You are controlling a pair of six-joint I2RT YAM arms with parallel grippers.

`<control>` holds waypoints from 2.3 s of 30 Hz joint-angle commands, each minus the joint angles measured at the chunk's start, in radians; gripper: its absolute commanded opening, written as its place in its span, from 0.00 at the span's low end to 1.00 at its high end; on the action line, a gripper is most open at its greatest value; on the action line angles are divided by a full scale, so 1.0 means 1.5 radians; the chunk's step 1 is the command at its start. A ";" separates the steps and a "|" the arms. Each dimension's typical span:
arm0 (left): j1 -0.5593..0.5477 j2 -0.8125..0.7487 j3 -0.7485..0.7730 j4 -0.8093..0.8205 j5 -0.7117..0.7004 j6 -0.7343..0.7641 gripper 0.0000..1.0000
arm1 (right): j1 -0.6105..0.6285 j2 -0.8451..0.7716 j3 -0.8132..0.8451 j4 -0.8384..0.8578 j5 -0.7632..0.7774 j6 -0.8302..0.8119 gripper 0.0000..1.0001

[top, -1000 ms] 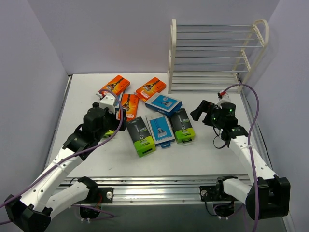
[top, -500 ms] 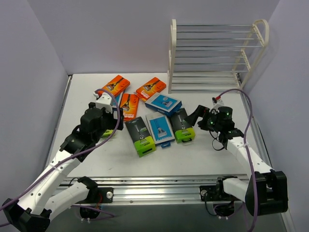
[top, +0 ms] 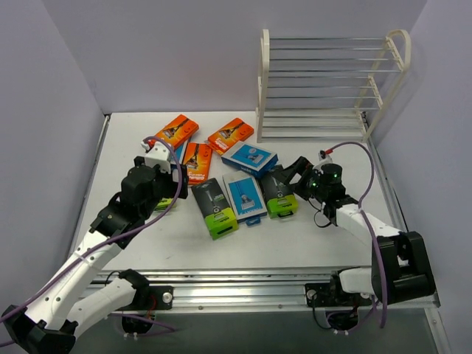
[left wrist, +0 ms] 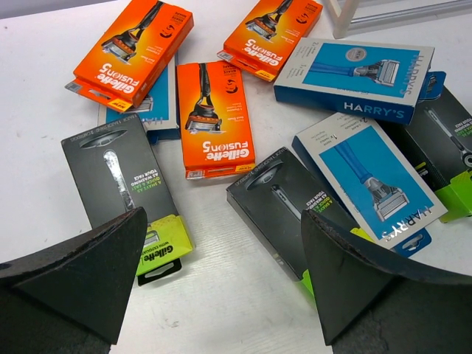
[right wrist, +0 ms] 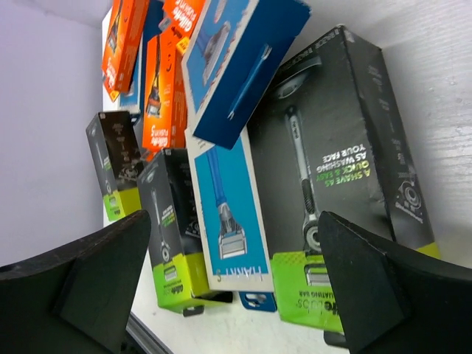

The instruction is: Place and organize the shaving razors onto the shelf

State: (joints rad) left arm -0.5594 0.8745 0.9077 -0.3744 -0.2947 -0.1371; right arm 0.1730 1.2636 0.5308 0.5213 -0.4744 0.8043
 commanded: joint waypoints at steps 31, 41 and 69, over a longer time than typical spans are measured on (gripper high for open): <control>-0.018 -0.039 0.032 0.002 0.016 -0.005 0.94 | 0.049 0.269 0.160 0.122 0.069 0.117 0.79; -0.018 -0.039 0.032 0.001 0.015 -0.006 0.94 | 0.073 0.333 0.192 0.155 0.067 0.141 0.78; -0.023 -0.038 0.030 0.001 0.019 -0.005 0.94 | 0.080 0.403 0.185 0.233 0.068 0.183 0.17</control>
State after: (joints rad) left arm -0.5884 0.8276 0.9077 -0.3786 -0.2764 -0.1383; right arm 0.2825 1.8469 0.8066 0.8814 -0.3740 1.0863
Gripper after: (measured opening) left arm 0.941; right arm 0.326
